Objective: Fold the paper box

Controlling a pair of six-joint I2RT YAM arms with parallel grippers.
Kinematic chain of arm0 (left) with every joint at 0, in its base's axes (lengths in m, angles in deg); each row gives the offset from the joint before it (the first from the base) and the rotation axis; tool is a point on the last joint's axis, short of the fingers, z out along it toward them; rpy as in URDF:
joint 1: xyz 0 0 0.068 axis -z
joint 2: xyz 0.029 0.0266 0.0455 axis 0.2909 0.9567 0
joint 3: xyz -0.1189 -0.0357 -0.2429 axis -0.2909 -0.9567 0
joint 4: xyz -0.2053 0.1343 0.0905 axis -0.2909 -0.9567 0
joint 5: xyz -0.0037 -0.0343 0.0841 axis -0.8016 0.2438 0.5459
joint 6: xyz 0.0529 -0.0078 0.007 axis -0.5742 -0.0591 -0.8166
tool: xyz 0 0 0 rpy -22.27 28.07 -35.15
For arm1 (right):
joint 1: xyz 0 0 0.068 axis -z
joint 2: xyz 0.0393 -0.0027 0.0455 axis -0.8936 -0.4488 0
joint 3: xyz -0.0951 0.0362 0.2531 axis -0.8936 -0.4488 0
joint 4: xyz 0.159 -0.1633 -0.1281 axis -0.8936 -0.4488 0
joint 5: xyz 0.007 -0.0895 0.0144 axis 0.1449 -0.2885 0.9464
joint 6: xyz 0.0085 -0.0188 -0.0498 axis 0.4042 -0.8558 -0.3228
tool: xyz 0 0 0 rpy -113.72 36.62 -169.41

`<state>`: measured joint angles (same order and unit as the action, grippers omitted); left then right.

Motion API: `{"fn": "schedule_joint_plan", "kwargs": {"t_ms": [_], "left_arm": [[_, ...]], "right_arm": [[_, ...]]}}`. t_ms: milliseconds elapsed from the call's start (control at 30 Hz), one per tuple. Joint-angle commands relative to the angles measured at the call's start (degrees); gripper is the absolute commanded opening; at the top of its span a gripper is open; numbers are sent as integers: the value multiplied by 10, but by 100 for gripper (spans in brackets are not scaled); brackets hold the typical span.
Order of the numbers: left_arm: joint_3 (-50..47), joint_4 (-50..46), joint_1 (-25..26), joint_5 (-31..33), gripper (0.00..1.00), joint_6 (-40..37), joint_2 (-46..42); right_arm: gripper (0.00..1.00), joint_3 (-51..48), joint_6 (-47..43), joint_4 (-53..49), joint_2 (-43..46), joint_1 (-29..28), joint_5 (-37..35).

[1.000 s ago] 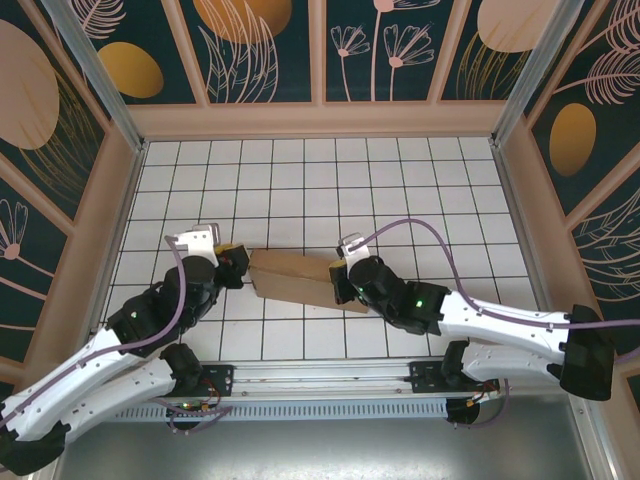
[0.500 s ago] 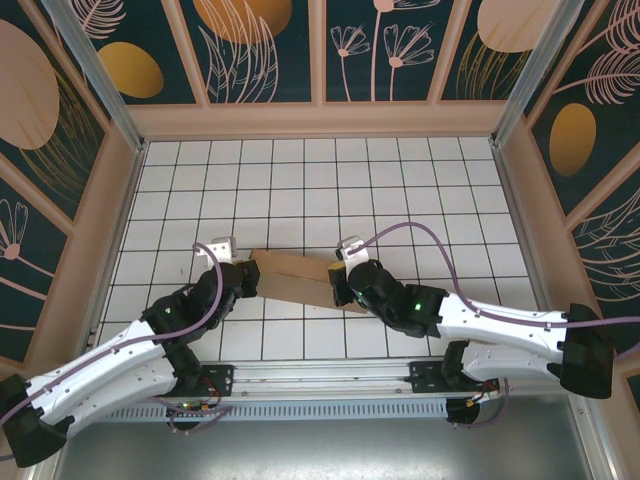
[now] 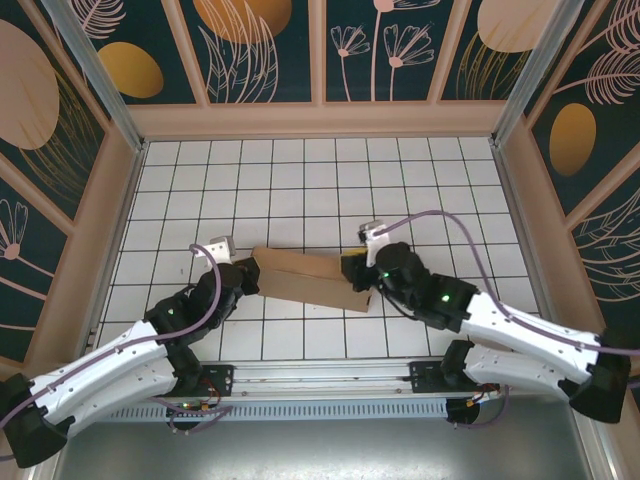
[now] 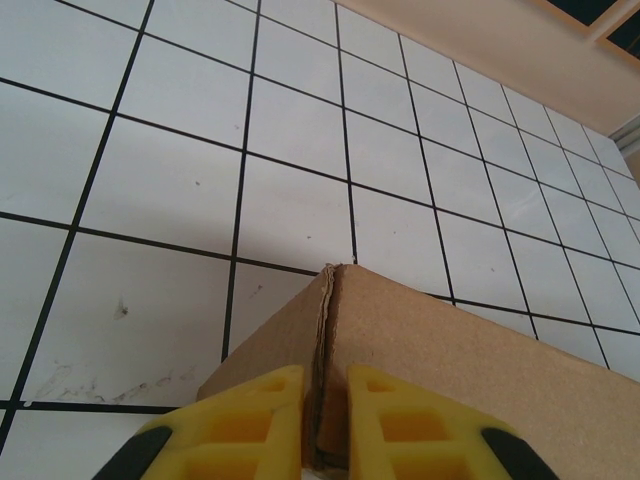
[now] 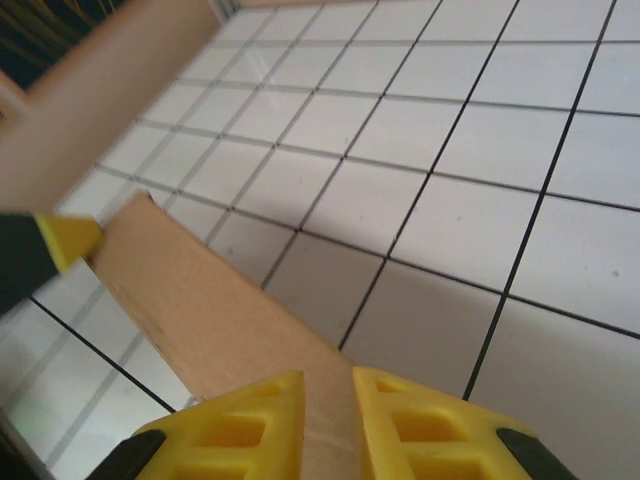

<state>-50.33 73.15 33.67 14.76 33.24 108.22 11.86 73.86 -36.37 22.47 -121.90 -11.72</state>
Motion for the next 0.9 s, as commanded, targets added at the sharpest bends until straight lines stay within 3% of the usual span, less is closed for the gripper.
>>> {"fn": "schedule_joint_plan", "kwargs": {"t_ms": [0, 333, 467, 633, 800, 867], "left_arm": [[-6, -65, -1, -14, 15, -11, 17], [-8, -59, -1, -14, 13, -15, 16], [-12, -53, -1, -22, 12, -21, 15], [-10, -51, -1, -28, 12, -25, 15], [-8, -41, -1, -27, 11, -46, 18], [-8, -36, -1, -28, 11, -52, 21]], "right_arm": [[17, 9, 33, -38, 43, 28, 51], [10, -110, 82, -48, 59, 73, 64], [10, -94, 80, -72, 41, 85, 83], [30, -5, 33, -135, 43, 85, 80], [67, 88, -176, -155, -16, 85, 117], [70, 116, -252, -152, -58, 84, 153]]}}
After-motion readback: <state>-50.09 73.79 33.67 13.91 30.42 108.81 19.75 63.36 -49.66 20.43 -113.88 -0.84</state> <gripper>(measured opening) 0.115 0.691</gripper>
